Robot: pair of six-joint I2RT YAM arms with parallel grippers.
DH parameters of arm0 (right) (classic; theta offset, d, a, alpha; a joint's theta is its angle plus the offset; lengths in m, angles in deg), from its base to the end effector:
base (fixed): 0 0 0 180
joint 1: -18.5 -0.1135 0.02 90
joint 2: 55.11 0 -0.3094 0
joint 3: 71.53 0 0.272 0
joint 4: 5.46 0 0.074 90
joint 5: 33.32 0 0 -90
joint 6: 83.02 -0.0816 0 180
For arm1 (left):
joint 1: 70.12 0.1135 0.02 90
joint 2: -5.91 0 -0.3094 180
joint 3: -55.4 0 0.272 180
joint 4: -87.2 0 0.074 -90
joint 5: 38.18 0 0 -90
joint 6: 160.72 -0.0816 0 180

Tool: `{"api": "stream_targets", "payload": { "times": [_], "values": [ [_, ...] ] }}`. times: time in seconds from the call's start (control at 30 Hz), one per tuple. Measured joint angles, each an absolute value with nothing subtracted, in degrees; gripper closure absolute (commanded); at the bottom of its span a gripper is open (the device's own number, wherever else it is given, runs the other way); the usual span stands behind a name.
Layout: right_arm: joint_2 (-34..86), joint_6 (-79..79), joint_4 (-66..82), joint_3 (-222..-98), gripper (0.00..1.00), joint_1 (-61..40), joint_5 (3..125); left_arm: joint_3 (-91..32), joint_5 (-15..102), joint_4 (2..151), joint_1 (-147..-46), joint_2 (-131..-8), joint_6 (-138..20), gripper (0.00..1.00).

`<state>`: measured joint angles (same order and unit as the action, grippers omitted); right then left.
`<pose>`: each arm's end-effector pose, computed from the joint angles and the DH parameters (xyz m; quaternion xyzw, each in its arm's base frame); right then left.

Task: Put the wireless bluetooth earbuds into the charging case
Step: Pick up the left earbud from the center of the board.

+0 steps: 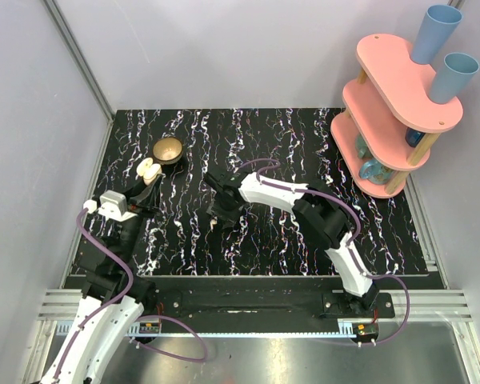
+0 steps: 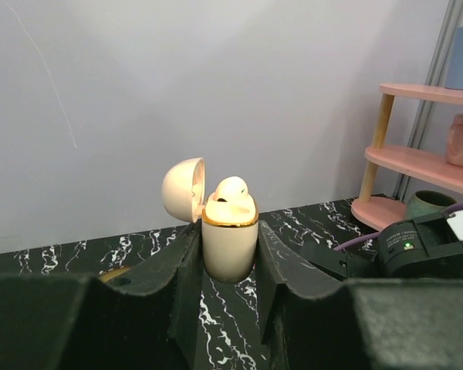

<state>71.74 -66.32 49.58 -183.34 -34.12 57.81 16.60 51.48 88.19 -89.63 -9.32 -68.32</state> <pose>0.3152 0.4152 0.1442 0.1751 0.9692 0.1585 0.0700 0.1057 -0.0380 0.3682 0.0829 0.5341 -0.1615 0.8257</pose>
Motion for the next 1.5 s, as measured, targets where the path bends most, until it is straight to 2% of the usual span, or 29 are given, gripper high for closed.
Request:
{"api": "stream_targets", "payload": {
  "times": [0.83, 1.13, 1.5],
  "values": [
    [75.1, -64.0, 50.9, -188.2, 0.46, -34.1, 57.2, 18.0, 53.7, 88.2, -89.6, -7.2, -68.8, 1.00],
    [75.3, -63.6, 51.3, -188.7, 0.53, -34.1, 56.2, 18.0, 53.8, 88.1, -89.6, -7.2, -69.0, 1.00],
    [76.0, -63.3, 51.7, -189.6, 0.55, -34.1, 56.3, 18.0, 54.1, 88.3, -89.6, -7.2, -69.0, 1.00]
  ]
}}
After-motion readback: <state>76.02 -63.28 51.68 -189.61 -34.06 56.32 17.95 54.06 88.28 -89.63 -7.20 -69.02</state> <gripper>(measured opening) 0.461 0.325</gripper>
